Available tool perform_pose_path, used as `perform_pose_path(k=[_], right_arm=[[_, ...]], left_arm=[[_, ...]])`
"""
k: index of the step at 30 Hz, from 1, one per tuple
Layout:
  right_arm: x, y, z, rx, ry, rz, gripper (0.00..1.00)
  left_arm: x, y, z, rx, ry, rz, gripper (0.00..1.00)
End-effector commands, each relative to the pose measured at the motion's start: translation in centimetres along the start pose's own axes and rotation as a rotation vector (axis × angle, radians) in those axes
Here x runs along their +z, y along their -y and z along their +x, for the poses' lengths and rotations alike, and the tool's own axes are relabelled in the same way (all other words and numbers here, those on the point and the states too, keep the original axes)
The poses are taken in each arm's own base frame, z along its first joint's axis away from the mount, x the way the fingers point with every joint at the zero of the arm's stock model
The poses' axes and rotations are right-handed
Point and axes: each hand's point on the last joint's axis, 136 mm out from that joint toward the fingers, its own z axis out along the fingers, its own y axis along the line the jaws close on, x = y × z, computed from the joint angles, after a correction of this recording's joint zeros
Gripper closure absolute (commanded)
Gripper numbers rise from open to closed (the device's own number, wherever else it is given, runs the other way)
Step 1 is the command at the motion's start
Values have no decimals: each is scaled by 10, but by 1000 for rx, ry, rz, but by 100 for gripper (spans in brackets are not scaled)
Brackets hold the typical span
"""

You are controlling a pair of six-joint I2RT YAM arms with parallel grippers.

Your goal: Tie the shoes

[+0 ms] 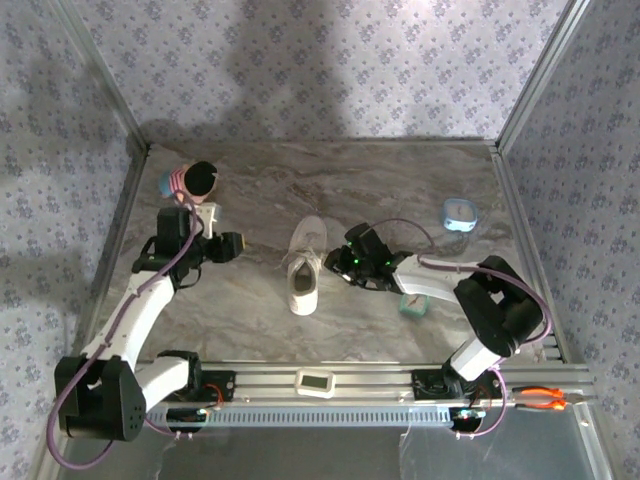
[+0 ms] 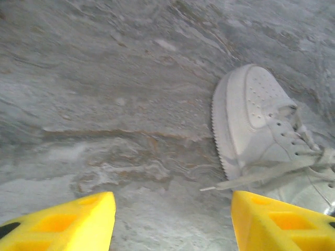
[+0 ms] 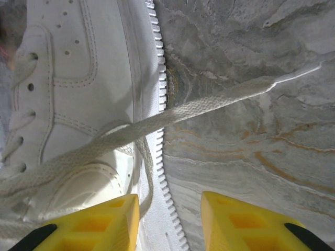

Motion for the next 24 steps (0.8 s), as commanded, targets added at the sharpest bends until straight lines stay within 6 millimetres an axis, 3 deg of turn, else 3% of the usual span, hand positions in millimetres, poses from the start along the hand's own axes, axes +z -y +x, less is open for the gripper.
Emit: perform_pose_path(k=[1,10,15,24], right_arm=[[9,-6,0,80,2,-34,62],[21,-13,4,181,-29,-89,58],[25,-17,5,246,-34,-134,60],[20,-32,-10,303,-6,-199,95]], left_arm=[[8,19,6,-28,-1,81,41],[33,40,32,-118,-34,143,42],[48,58,49,-131,-53,187,43],[54,70,54,-123,-55,201,44]])
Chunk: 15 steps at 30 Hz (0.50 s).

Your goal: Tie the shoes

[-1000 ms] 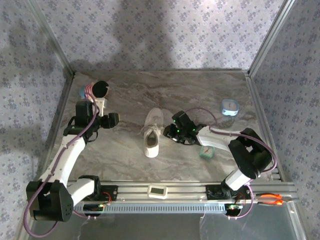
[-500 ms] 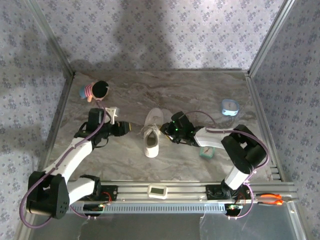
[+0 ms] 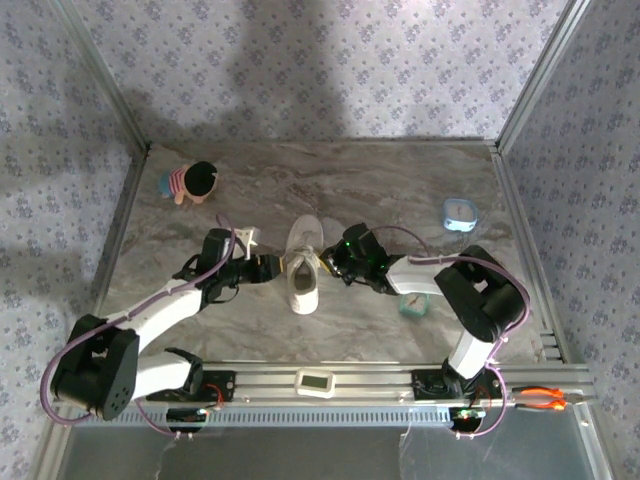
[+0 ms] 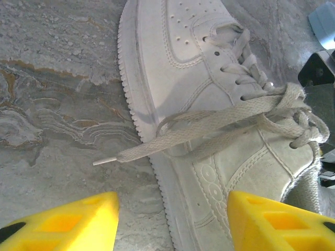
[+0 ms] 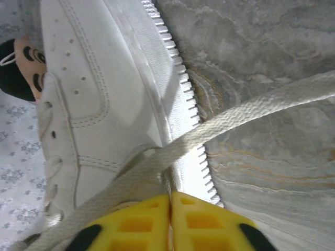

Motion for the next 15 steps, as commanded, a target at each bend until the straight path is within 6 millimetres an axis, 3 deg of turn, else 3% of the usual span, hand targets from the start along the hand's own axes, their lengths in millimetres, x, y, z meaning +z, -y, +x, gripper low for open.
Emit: perform_pose_path(k=[1,9,15], right_arm=[[-2,-11,-4,33,8,-45,98],[-31,-17,-19,-70,93,6,100],[-47,-19,-25,-212,110,103,100]], left_arm=[[-5,7,-16,20,56,6,43],[-25,2,-19,143,49,4,43],[-46,40,-19,703,23,128,52]])
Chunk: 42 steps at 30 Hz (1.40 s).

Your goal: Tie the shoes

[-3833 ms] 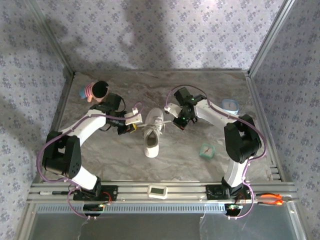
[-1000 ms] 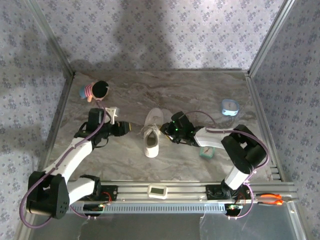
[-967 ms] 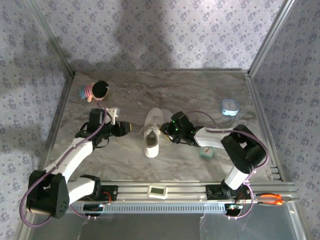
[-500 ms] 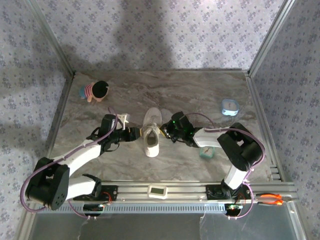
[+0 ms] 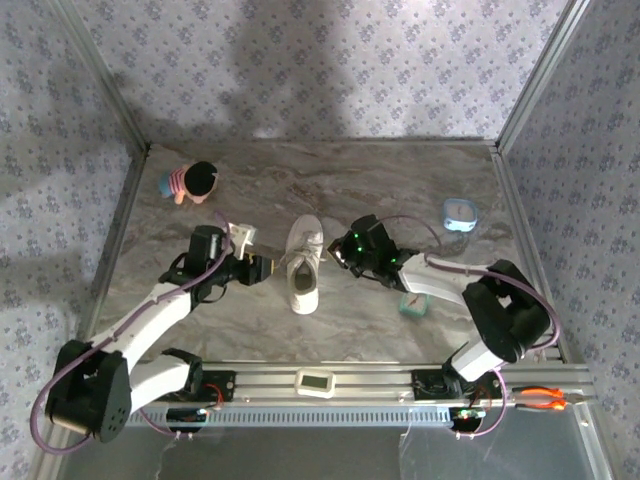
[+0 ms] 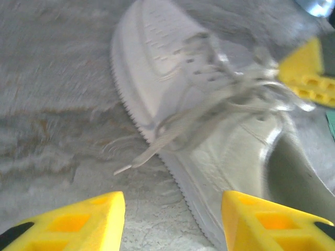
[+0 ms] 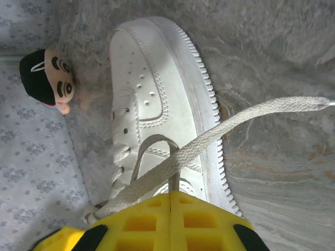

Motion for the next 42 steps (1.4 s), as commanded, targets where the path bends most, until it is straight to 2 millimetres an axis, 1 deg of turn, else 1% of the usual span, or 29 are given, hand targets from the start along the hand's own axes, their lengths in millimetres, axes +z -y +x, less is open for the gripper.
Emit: perform_pose_path(k=[1,2,3,4,5,8,10,11,13,14,15,16,17,18,23,25,28,33,37,42], right_arm=[[-8,8,-6,-114,9,98,100],[-7,6,-5,-131,-2,102,100],[-7,5,-5,-142,-10,106,100],[-6,3,-4,-159,-19,108,100],[-5,1,-3,-174,-27,112,100],[-3,-3,-3,-211,-40,123,100],[-2,-4,-4,-226,-45,129,100],[-2,-4,-4,-233,-47,133,100],[-2,-4,-4,-247,-49,142,100],[-2,-3,-4,-253,-50,150,100],[-2,-2,-4,-258,-51,155,100],[-2,-1,-4,-265,-52,161,100],[-2,-1,-5,-268,-51,166,100],[-2,0,-5,-271,-52,172,100],[-3,-1,-8,-290,-48,187,100],[-1,0,-9,-291,-47,190,100],[0,0,-10,-293,-52,196,100],[0,-2,-13,-303,-56,202,100],[-1,-4,-15,-309,-51,204,100],[-1,-3,-16,-312,-50,209,100]], left_arm=[[-14,33,-12,466,-3,146,59],[-16,37,-5,578,-48,184,62],[-16,36,-1,645,-92,200,63],[-16,31,0,685,-131,204,67],[-15,22,-3,682,-151,201,70],[-9,-10,-18,596,-130,204,73],[1,-25,-17,591,-139,198,73],[9,-30,-13,600,-152,203,72],[22,-34,-8,624,-155,226,69],[29,-35,-5,642,-160,235,64],[36,-38,-6,645,-172,219,63],[40,-38,-3,669,-211,216,62],[42,-34,0,722,-232,242,58],[45,-32,2,750,-234,249,58],[58,-24,11,844,-266,282,57],[63,-21,12,865,-271,295,57],[68,-16,7,856,-259,332,56],[73,-4,5,844,-277,411,56],[78,2,13,873,-310,432,55],[77,7,21,894,-354,459,54]])
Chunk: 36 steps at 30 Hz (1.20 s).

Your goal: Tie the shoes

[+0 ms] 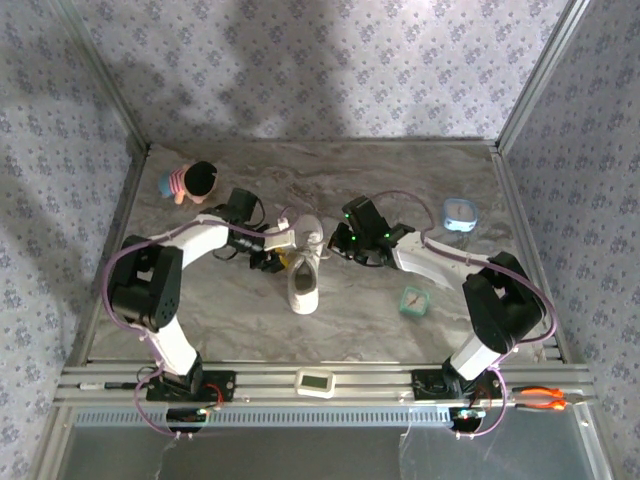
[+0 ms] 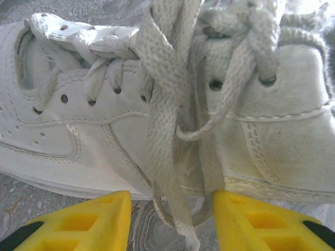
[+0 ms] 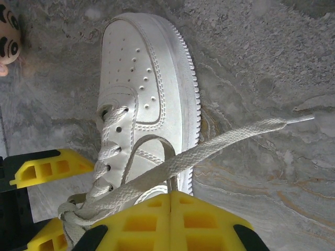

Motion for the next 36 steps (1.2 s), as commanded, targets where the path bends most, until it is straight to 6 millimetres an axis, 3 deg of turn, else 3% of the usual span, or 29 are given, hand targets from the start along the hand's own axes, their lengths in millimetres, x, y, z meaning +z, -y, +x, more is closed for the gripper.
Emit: perform_pose_path(k=[1,13,16,19,27,36], right_arm=[[0,2,-6,-14,9,28,100],[-2,2,-7,-25,8,34,100],[-4,2,-8,-30,12,38,100],[-7,4,-10,-40,19,51,100],[-22,24,-13,-74,55,118,100],[-26,42,-9,-112,52,177,100]], left_arm=[[3,16,-3,29,5,79,54],[8,33,-1,63,-44,133,55],[10,30,-2,58,-52,120,67],[5,25,-2,62,-69,81,99],[-28,8,3,44,-87,-72,100],[-35,8,23,-14,-166,-124,100]])
